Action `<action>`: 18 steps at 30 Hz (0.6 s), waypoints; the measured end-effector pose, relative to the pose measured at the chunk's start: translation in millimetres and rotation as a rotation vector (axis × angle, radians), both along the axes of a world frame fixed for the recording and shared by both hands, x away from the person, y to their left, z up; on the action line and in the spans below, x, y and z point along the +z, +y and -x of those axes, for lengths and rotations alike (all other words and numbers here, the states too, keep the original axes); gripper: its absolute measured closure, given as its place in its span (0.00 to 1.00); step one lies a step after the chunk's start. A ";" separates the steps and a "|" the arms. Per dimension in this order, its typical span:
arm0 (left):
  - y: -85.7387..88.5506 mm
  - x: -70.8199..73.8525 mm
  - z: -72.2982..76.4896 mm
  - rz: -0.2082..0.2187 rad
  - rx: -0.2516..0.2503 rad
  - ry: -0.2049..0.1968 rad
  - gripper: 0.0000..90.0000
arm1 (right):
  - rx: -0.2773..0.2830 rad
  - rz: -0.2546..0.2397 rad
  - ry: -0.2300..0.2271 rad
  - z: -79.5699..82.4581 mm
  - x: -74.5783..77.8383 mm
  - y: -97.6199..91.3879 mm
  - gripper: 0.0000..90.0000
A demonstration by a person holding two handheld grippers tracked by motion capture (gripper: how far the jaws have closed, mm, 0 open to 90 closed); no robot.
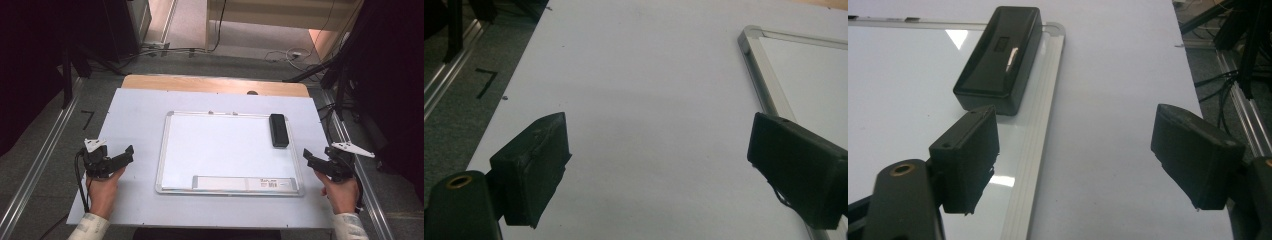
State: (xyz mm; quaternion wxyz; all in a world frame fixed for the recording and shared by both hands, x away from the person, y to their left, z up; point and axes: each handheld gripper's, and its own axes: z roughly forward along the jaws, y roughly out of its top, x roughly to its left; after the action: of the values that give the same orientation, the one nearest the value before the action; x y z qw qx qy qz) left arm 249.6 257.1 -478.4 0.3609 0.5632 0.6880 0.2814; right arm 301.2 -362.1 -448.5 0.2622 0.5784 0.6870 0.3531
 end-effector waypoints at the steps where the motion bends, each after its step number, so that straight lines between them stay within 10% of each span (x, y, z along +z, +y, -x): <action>1: 0.2 0.1 0.1 0.001 0.002 0.000 0.11 | -0.006 -0.001 0.002 1.4 -0.4 -1.4 0.20; 18: 2.0 0.3 1.0 0.005 0.006 0.003 0.11 | -0.041 0.005 0.010 12.4 -6.1 -18.4 0.20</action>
State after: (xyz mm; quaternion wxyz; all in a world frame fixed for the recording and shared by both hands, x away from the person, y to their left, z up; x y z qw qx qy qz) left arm 248.6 259.1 -478.1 0.3604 0.5605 0.6911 0.2799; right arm 288.8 -380.5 -454.6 0.2672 0.5935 0.6772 0.3432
